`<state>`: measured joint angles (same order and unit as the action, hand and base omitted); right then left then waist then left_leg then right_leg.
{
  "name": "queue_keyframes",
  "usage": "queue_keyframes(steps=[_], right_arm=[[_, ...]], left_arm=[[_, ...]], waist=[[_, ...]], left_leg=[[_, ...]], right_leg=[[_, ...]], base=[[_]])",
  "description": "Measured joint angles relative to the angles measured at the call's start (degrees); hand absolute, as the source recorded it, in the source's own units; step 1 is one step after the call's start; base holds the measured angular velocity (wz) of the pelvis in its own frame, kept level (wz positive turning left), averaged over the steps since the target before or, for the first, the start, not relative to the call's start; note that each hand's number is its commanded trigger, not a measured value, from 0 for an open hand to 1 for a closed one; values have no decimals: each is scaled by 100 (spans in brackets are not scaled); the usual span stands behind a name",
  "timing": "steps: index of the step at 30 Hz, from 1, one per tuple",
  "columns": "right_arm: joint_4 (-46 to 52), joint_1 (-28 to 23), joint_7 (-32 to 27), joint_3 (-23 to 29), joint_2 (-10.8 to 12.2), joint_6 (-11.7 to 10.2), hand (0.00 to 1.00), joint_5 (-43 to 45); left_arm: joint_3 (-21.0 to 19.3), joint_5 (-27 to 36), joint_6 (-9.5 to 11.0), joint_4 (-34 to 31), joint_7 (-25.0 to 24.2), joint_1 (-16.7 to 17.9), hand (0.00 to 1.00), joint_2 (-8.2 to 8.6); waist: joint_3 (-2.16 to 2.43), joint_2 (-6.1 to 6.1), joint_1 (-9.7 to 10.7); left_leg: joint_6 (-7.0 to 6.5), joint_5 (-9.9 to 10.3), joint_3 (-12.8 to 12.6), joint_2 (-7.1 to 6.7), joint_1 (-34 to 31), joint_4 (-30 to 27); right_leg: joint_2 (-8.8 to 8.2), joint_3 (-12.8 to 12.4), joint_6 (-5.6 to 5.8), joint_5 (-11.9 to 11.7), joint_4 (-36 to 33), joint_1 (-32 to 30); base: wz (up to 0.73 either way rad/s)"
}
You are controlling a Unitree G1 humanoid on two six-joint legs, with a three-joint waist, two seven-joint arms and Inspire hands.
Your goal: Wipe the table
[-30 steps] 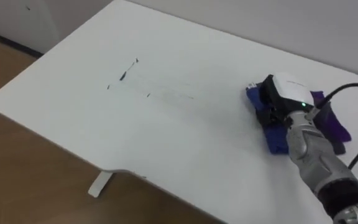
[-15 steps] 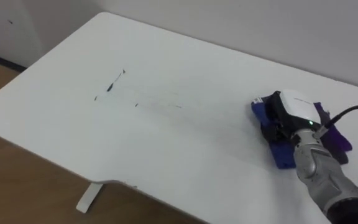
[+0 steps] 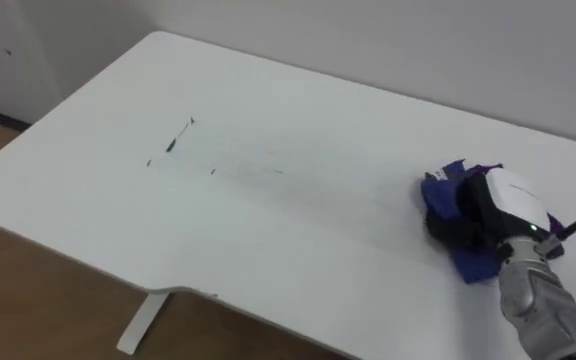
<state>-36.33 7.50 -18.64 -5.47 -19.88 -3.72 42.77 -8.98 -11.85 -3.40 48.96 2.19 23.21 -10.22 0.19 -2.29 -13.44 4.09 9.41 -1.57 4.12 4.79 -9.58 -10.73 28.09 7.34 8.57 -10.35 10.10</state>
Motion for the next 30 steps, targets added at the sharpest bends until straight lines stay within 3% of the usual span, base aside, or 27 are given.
queue_keyframes(steps=[6,11,17,25,30], right_arm=[[407,-163,-61,2,279,-38,0,7],[958,-431,18,12,310,-42,0,0],[1402,-547,139,266,332,6,0,65],[2426,-557,107,943,288,-21,0,-242],[2359,-554,43,1535,208,12,0,-926]], left_arm=[[34,12,35,-13,375,-399,0,8],[35,383,182,-38,493,-635,0,60],[12,675,282,69,472,-616,0,115],[-100,778,279,263,354,-462,0,197],[-265,781,267,266,251,-347,0,193]], waist=[[-17,-93,353],[-13,-122,394],[-49,-53,549],[-19,-84,601],[-76,-23,757]], left_leg=[[2,-2,-89,-1,-5,-6],[-1,-4,-208,1,29,16],[-3,-2,-337,4,71,103],[-15,6,-495,20,91,126],[-120,76,-624,-58,82,86]], right_leg=[[16,-134,-4,3,65,-24],[15,-320,-12,-3,44,-100],[11,-464,-11,-2,34,-200],[-9,-613,-11,-2,-50,-313],[-195,-603,5,8,-494,-496]], base=[[-8],[-14],[-12],[-9],[-5]])
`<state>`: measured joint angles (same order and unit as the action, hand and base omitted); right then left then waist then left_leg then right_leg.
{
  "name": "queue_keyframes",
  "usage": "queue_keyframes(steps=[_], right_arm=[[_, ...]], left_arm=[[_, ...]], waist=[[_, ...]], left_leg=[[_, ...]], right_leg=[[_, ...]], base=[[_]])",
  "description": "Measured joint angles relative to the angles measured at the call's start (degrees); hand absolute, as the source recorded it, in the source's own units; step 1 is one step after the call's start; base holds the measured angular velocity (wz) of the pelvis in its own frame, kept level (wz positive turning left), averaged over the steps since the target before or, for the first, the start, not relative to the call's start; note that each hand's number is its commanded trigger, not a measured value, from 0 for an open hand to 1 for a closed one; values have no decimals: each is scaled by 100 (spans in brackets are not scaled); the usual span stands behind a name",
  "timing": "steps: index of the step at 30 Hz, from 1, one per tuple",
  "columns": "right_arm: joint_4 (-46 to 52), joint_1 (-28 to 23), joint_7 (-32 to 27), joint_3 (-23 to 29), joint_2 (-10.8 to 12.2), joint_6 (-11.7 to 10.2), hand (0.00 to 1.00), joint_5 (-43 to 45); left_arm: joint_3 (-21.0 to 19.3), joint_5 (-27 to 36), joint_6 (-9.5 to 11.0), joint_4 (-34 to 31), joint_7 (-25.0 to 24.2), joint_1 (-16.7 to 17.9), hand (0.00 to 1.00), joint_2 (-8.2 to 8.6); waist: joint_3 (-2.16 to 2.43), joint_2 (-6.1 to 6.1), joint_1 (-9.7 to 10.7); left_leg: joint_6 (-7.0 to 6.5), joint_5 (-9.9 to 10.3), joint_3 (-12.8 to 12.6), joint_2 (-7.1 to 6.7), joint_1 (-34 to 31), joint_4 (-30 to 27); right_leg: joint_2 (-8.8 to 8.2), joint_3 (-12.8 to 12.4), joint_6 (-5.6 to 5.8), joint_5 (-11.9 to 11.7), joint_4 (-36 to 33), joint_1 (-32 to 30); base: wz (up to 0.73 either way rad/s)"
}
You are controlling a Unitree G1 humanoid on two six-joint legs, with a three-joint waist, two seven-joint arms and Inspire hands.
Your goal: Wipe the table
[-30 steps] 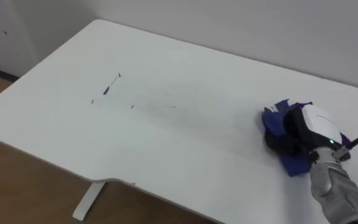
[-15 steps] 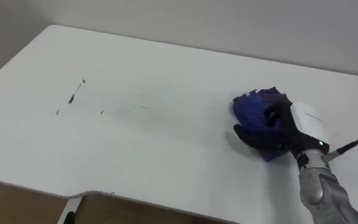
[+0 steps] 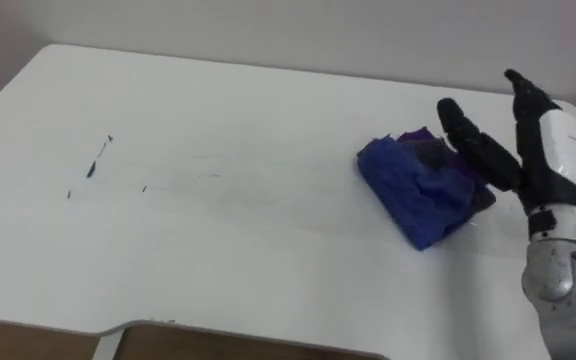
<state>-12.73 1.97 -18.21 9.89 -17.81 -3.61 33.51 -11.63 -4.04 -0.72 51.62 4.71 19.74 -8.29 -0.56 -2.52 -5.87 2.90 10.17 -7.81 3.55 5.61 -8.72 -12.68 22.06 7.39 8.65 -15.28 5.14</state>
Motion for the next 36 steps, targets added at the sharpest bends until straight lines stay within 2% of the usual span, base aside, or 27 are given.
queue_keyframes(steps=[1,2,3,4,6,8,10,12,14,16,17,18,19,21,24,27,30,34,36], right_arm=[[-2,0,-4,71,-2,1,0,-32],[-20,0,-58,183,-11,4,0,-132],[-105,1,-140,318,-21,-11,0,-277],[-198,0,-206,386,-29,-12,0,-364],[-613,-7,-320,662,-31,13,0,-646],[-809,-50,-418,823,-62,16,0,-788],[-1012,-86,-545,1084,-97,21,0,-908],[-1236,-177,-775,1397,-101,47,0,-1009],[-1466,-246,-849,1572,-120,43,0,-1326],[-1764,-298,-935,1766,-129,58,0,-1793],[-1934,-414,-1003,1856,-131,64,0,-2081],[-2159,-547,-1072,1876,-138,61,0,-2319],[-2330,-606,-1087,1888,-146,60,0,-2426],[-3122,-784,-1103,1981,-185,69,0,-3257],[-4010,-822,-1249,2367,-181,73,0,-4524],[-4518,-914,-1447,2757,-182,62,0,-5406],[-4803,-1130,-1577,2980,-155,59,0,-6212],[-5090,-1211,-1620,3208,-155,52,0,-6690],[-5174,-1253,-1640,3262,-80,50,0,-7067]], left_arm=[[-19,0,-2,2,-38,52,0,0],[-88,-3,-6,2,-105,139,0,-5],[-177,-41,-19,10,-140,150,0,-24],[-189,-62,-23,9,-141,188,0,-52],[-343,-122,-26,5,-127,199,0,-162],[-434,-180,-53,4,-100,187,0,-179],[-436,-188,-59,3,-97,150,0,-173],[-438,-215,-58,2,-97,91,0,-169],[-463,-215,-57,-6,-96,81,0,-152],[-474,-209,-51,-8,-66,78,0,-136],[-524,-210,-51,-12,-52,68,0,-130],[-599,-211,-48,-21,-11,70,0,-125],[-645,-211,-41,-22,7,68,0,-120],[-683,-218,-9,-14,96,108,0,-116],[-846,-160,-5,11,191,176,0,-104],[-847,-108,-3,17,261,306,0,-85],[-852,-100,-9,82,304,395,0,-75],[-869,5,-13,226,377,399,0,-74],[-867,9,-25,251,377,413,0,-61]], waist=[[-2,7,35],[-28,-34,137],[-8,-38,260],[-10,-52,289],[-13,-190,369],[17,-260,496],[25,-260,586],[63,-230,651],[93,-145,709],[77,-104,719],[91,-69,717],[85,-56,730],[84,-58,743],[83,-88,754],[83,-153,838],[77,-172,947],[85,-182,1054],[104,-202,1189],[100,-200,1218]], left_leg=[[-21,12,-2,-39,-8,-9],[-74,46,1,-94,-40,-58],[-119,86,31,-152,-96,-142],[-135,97,47,-166,-105,-185],[-146,102,53,-200,-123,-225],[-146,102,112,-201,-217,-275],[-145,102,181,-201,-266,-310],[-141,100,180,-200,-287,-309],[-138,98,172,-200,-261,-294],[-134,95,132,-200,-193,-237],[-124,89,117,-200,-142,-193],[-119,86,106,-199,-76,-162],[-118,86,107,-197,-53,-158],[-104,78,93,-191,11,-85],[-97,82,101,-190,9,-92],[-79,106,105,-180,-1,-90],[-70,118,118,-171,-6,-93],[-71,120,135,-167,-6,-111],[-70,120,133,-164,-3,-116]], right_leg=[[-42,0,13,8,-51,-22],[-102,-3,21,13,-70,-17],[-145,-5,38,16,-46,8],[-152,-10,57,2,-27,25],[-152,-14,92,-21,127,83],[-130,-20,109,-31,191,71],[-113,-65,109,-31,195,72],[-83,-145,113,-32,283,75],[-78,-178,113,-32,283,76],[-76,-220,120,-27,283,94],[-72,-254,134,-18,283,115],[-64,-299,158,-2,283,159],[-62,-307,168,6,285,181],[-50,-303,168,6,320,234],[-31,-341,168,6,378,267],[-19,-343,168,6,387,272],[-10,-344,168,6,386,278],[-9,-373,168,6,383,298],[-7,-370,167,5,383,298]], base=[[0],[8],[12],[10],[2],[13],[16],[0],[-3],[-10],[-8],[-4],[-4],[-2],[0],[0],[0],[2],[0]])
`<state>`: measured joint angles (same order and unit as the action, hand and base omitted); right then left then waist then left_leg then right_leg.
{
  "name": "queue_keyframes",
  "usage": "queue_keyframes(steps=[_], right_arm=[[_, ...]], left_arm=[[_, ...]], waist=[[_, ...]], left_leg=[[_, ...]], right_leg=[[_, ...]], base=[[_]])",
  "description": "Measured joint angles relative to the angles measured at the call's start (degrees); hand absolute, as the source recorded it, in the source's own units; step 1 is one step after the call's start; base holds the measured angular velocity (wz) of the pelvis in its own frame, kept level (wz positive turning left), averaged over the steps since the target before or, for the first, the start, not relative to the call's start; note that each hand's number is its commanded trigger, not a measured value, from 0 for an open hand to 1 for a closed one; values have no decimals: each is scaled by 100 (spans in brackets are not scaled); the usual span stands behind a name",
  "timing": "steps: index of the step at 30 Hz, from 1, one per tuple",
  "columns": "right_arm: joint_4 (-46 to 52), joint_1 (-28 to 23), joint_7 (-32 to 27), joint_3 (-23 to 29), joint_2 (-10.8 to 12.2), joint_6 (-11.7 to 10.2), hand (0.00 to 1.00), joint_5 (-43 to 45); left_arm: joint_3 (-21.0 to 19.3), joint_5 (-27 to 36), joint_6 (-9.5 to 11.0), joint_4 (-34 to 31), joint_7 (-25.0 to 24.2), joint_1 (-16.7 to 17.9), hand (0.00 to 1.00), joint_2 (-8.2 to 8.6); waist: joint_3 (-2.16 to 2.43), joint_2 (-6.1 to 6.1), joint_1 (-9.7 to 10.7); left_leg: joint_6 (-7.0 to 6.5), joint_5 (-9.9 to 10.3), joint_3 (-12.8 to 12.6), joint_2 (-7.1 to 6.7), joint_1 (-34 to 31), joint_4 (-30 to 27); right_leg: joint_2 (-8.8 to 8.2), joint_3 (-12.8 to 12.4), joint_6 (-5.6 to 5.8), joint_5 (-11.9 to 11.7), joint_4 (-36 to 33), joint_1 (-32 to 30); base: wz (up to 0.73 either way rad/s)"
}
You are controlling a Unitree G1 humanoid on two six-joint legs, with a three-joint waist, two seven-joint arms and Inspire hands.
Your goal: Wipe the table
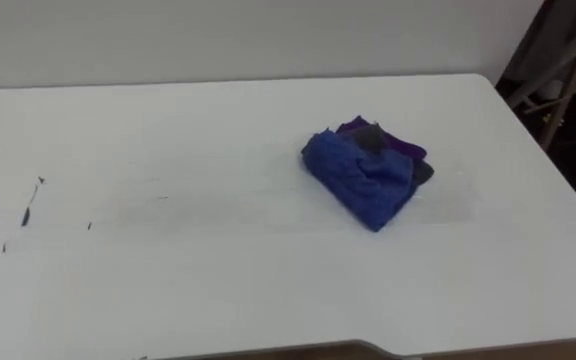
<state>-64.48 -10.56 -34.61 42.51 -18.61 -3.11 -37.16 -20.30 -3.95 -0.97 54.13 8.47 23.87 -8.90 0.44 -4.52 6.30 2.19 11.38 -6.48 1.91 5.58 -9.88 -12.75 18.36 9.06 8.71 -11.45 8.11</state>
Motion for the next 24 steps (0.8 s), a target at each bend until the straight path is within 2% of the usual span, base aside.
queue_keyframes(steps=[4,8,10,12,13,15,18,21,24], right_arm=[[-96,-92,-20,-23,279,-25,0,-196],[-413,-210,399,-408,597,-7,0,40],[-458,-271,678,-740,759,77,0,674],[-461,-389,1041,-1649,798,236,0,1944],[-451,-376,1099,-1897,796,272,0,2281],[-445,-207,1276,-2702,785,376,0,3539],[-358,175,1481,-3143,834,404,0,4454],[0,222,1696,-3624,901,387,0,4847],[60,253,1902,-3867,1083,318,0,5034]], left_arm=[[6,2,-2,163,0,-57,0,18],[58,-29,-32,193,7,-58,0,151],[89,-136,-43,201,2,-64,0,156],[202,-297,-78,217,12,-154,0,153],[264,-296,-107,236,24,-171,0,146],[592,-337,-163,379,113,-338,0,138],[896,-346,-163,440,109,-444,0,139],[1043,-542,-160,439,120,-568,0,146],[1051,-819,-164,413,207,-648,0,180]], waist=[[15,26,-2],[23,89,-2],[21,102,-60],[17,125,-230],[14,135,-298],[20,164,-533],[6,234,-578],[-2,278,-773],[2,258,-831]], left_leg=[[25,44,3,47,-55,-88],[35,48,82,65,-104,-125],[36,48,114,65,-104,-135],[39,52,59,67,-105,-140],[41,53,24,72,-109,-139],[41,54,-46,75,-117,-151],[46,49,25,73,-111,-170],[50,44,56,73,-112,-167],[50,45,160,71,-159,-196]], right_leg=[[45,-116,0,0,1,-16],[66,-110,-1,1,1,4],[72,-106,-1,1,1,20],[71,-133,-2,1,1,-20],[72,-149,-3,0,1,-41],[81,-236,-14,-7,37,-70],[105,-223,-26,-15,100,8],[119,-189,-27,-15,172,40],[121,-82,-27,-15,175,74]], base=[[0],[9],[7],[-13],[-25],[-16],[9],[4],[18]])
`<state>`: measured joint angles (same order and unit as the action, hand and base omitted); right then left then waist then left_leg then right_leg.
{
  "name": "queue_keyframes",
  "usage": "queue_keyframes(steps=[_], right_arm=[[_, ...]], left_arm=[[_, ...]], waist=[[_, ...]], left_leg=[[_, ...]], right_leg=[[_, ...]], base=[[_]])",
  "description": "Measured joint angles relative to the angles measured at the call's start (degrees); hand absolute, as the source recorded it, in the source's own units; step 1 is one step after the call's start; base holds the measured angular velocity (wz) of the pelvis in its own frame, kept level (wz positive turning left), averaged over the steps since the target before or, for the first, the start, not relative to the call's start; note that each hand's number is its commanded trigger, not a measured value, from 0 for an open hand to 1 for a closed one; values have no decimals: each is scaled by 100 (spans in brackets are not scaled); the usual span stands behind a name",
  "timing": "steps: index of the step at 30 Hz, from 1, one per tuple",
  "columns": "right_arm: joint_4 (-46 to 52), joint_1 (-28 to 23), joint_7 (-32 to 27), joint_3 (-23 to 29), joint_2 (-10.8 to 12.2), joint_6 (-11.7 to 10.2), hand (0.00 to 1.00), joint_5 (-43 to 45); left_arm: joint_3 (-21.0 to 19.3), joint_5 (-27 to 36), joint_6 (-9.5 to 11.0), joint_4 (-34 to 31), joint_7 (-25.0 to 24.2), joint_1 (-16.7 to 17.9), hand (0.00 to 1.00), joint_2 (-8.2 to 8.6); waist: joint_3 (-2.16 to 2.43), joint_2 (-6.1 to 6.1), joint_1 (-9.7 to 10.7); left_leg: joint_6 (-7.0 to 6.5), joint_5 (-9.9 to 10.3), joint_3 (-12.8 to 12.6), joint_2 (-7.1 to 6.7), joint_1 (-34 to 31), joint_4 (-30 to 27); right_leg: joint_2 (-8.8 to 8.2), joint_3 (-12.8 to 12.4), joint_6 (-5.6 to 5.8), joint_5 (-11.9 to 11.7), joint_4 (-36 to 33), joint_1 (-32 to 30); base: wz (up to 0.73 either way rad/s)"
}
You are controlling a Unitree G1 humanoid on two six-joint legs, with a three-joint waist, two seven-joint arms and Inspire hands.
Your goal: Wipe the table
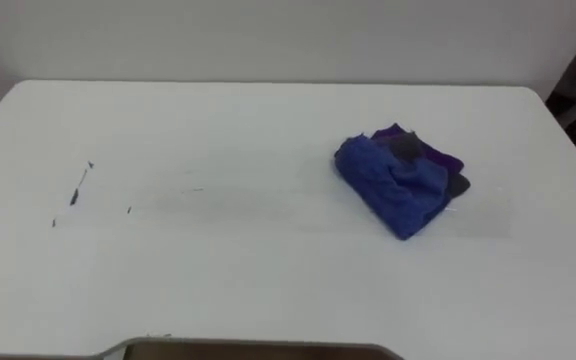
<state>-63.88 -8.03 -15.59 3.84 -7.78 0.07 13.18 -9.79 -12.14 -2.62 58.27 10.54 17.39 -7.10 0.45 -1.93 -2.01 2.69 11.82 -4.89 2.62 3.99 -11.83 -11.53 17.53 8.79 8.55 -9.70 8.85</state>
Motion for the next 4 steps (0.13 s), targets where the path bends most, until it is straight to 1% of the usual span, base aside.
queue_keyframes(steps=[2,3,4], right_arm=[[2,36,102,-119,88,-5,0,49],[0,26,164,-258,97,-6,0,45],[-1,13,195,-283,101,-7,0,44]], left_arm=[[26,-57,1,-56,23,-14,0,4],[75,-61,1,-77,37,-19,0,5],[101,-65,1,-85,43,-24,0,5]], waist=[[-1,5,-18],[-15,8,-18],[-15,18,-19]], left_leg=[[0,-1,37,-2,-43,-25],[-1,0,39,-2,-56,-31],[-1,0,39,-3,-59,-30]], right_leg=[[3,29,0,0,6,-20],[5,35,0,0,10,-26],[5,36,0,0,10,-27]], base=[[11],[3],[0]])
